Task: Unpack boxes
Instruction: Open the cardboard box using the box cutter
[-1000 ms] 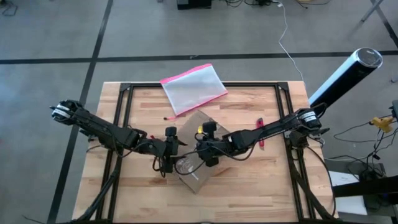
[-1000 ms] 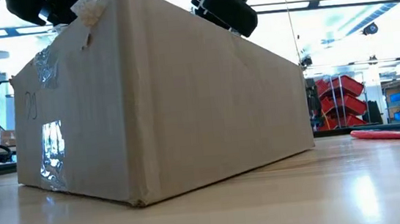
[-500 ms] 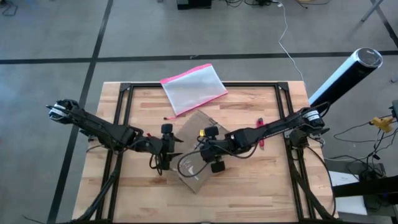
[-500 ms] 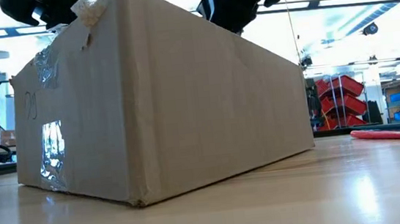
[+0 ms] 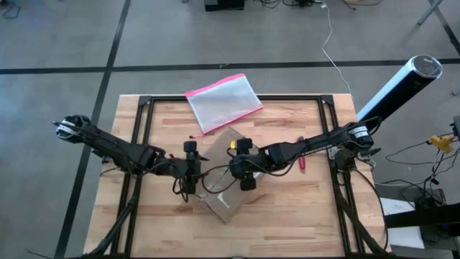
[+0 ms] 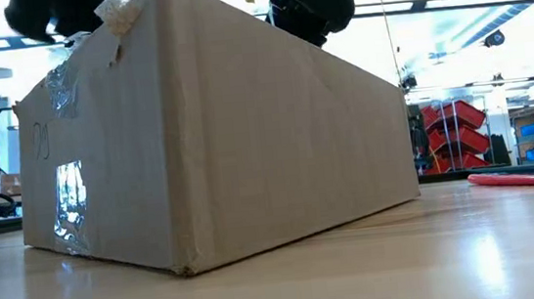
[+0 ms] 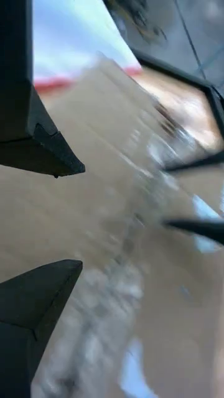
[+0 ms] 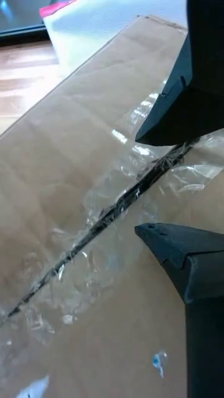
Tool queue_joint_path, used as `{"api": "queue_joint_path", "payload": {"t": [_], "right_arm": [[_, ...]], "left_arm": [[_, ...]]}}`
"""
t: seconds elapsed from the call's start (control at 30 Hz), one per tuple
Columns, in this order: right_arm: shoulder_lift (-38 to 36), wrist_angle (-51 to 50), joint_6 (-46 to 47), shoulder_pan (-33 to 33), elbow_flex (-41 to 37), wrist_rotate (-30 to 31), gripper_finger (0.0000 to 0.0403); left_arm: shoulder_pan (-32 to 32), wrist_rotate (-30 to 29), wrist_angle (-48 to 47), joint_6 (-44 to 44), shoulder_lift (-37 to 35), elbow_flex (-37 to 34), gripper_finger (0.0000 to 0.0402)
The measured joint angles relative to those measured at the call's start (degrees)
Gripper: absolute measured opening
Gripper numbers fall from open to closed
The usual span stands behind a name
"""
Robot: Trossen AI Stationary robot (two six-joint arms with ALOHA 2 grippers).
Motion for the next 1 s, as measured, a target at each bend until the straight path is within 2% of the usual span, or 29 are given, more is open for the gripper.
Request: {"api": "queue_joint_path", "payload": {"t": [0.13, 0.3, 0.5, 0.67, 0.9, 1.0], "right_arm": [[0.0, 0.0, -0.6, 0.0, 0.0, 0.0, 0.0186], [0.0, 0.0, -1.8, 0.0, 0.0, 0.0, 0.0186], [0.0, 0.9, -3.3, 0.0, -0.1, 0.0, 0.0186], [0.0, 1.4, -5.1, 0.0, -0.1, 0.3, 0.0186], [2.1, 1.8, -7.5, 0.0, -0.1, 2.9, 0.0186], [3.9, 2.3, -8.0, -0.2, -0.1, 3.1, 0.0186]], "left_arm": [[0.9, -4.4, -6.7, -2.9, -3.2, 0.0, 0.022], [3.6, -5.4, -8.3, -4.3, -7.9, -2.2, 0.022], [7.6, -1.0, 2.9, -4.5, -15.9, -12.8, 0.0219], [11.2, -0.2, 9.4, -7.3, -21.7, -19.1, 0.0219], [14.9, 1.0, 9.4, -11.9, -20.4, -21.1, 0.0219], [15.7, 3.4, 11.2, -12.0, -18.5, -21.1, 0.0219]]}}
